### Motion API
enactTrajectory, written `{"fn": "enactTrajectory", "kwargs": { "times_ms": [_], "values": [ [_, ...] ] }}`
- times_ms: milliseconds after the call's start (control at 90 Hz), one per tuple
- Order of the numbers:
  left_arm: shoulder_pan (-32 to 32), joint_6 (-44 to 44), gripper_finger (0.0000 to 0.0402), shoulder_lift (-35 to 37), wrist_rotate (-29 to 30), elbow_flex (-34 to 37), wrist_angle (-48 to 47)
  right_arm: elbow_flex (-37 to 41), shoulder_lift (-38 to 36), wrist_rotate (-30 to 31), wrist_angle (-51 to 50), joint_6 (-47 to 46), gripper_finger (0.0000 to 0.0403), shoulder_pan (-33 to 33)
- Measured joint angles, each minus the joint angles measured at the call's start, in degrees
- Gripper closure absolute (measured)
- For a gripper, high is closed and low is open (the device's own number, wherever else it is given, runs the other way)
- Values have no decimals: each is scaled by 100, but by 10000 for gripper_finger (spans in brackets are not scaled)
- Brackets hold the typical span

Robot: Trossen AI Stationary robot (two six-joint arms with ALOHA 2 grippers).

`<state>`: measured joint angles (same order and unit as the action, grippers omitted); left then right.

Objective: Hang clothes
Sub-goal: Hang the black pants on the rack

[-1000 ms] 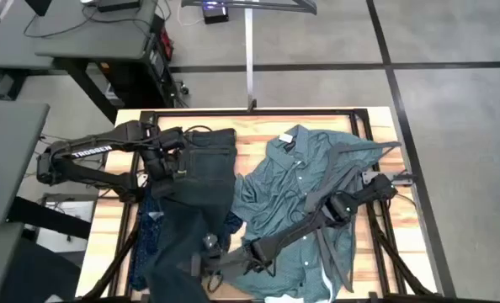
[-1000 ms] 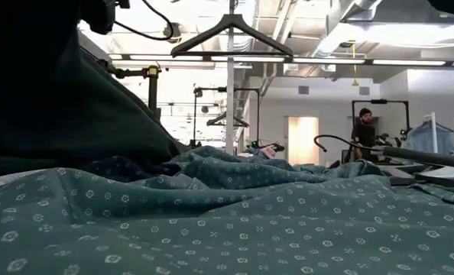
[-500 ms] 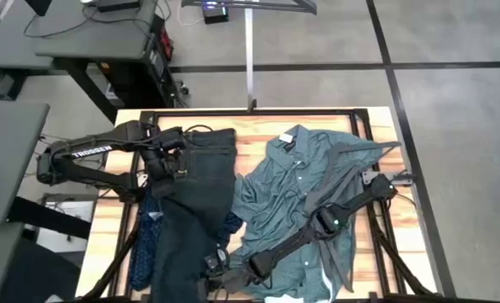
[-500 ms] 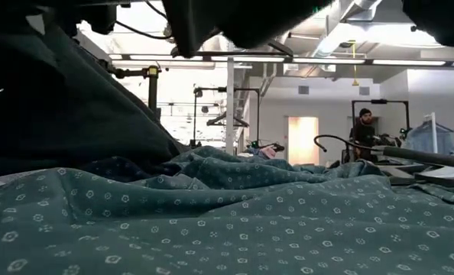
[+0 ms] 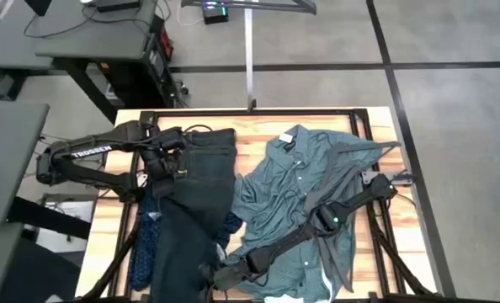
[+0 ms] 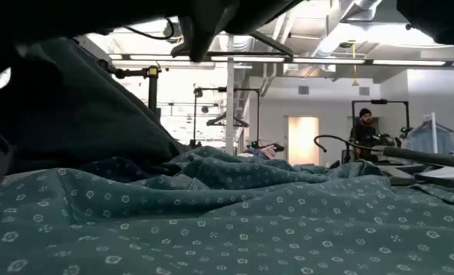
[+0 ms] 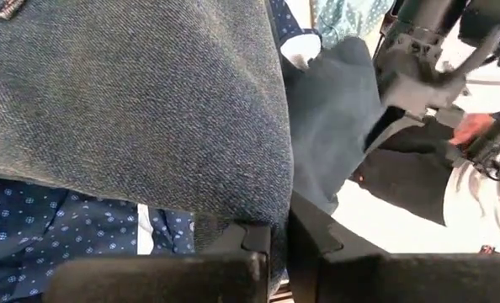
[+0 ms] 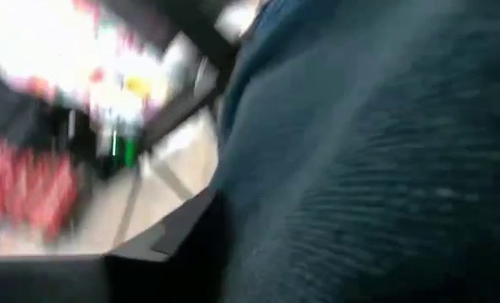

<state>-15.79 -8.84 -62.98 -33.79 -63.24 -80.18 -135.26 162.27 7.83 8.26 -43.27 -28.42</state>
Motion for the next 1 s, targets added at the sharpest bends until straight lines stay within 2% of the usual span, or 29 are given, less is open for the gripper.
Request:
{"fn": "enactTrajectory", "kwargs": {
  "times_ms": [111,211,367,500,644,856,1000],
  "values": [
    [0,4,402,-2,-1,0,-4,12,-108,-456,-312,432,165,-26],
    [0,13,402,0,2,0,-8,35,-394,-699,-1212,453,165,-31],
    [0,58,402,-2,3,0,-9,39,-983,-672,-1780,974,169,-56],
    [0,15,402,-1,5,0,-13,11,-1494,-617,-2785,1112,172,-40],
    [0,76,402,0,-27,0,-75,36,-1733,-682,-3940,302,172,-150],
    [0,55,402,-2,0,0,-269,33,-1969,-1021,-4275,-504,172,-598],
    [77,-6,382,-2,-28,0,-358,33,-2142,-991,-4907,-768,172,-528]
  ]
}}
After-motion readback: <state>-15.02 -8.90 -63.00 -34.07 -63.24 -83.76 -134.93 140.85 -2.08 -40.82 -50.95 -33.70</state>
